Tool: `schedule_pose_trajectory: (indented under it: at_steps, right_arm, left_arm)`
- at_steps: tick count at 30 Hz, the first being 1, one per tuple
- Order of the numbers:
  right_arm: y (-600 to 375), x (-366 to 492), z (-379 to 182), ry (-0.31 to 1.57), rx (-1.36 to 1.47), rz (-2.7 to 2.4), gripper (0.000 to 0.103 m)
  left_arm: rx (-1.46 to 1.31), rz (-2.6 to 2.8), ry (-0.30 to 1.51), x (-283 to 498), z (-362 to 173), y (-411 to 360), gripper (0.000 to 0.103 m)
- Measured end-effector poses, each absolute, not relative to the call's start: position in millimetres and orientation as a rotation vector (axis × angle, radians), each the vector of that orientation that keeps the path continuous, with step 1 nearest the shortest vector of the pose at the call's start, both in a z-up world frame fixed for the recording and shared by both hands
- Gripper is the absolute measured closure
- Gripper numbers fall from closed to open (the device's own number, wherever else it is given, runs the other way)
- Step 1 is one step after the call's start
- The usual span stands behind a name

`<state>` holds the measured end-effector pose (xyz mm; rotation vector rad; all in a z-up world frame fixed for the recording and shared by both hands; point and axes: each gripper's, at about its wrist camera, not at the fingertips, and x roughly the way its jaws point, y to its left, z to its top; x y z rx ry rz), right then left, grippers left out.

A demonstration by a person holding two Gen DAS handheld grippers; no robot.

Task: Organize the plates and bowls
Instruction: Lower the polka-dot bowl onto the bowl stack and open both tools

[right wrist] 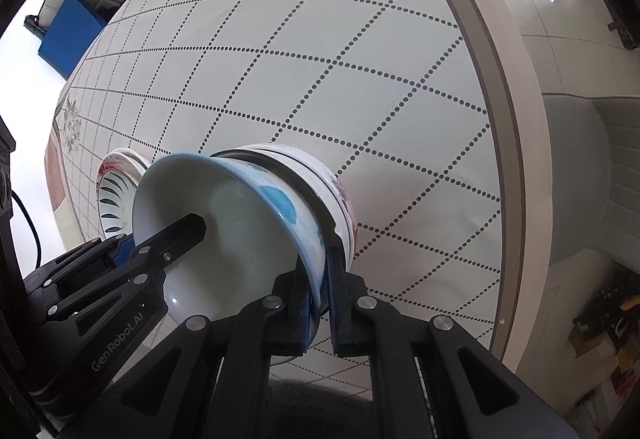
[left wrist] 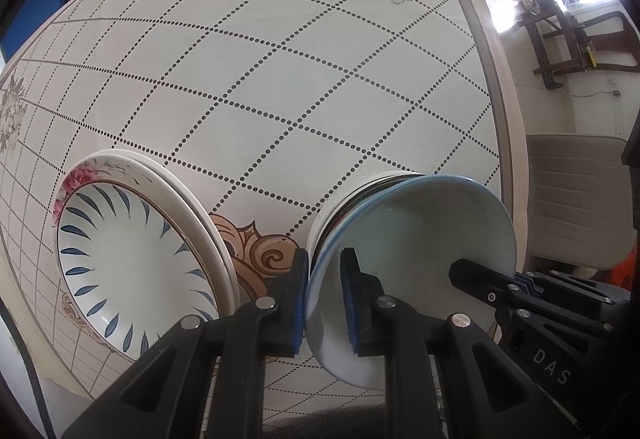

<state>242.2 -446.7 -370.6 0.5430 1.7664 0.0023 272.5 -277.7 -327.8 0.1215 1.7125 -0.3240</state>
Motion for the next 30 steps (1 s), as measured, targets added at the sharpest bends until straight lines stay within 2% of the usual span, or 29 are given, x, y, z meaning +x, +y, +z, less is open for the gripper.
schedule_pose_trajectory:
  at_steps: [22, 24, 28, 30]
  right_arm:
    - [-432.8, 239.8, -363.5, 1.787, 0.512, -0.025, 0.093]
    - [-434.3, 238.6, -366.6, 1.793, 0.523, -0.039, 0.09]
    - [-438.3, 234.2, -370.9, 1.798, 0.567, -0.024, 0.09]
    - [-438.3, 232.3, -369.6, 1.783, 0.568, -0.025, 0.094]
  left_arm:
    - [0.146, -0.317, 1.688, 263.4, -318.2, -274.5, 0.089]
    - [0.143, -0.322, 1.692, 263.1, -319.0, -274.9, 0.089]
    - [0.15, -0.317, 1.69, 262.0, -321.2, -277.2, 0.089]
    - [0.147, -0.316, 1.694, 261.6, -322.3, -276.9, 0.089]
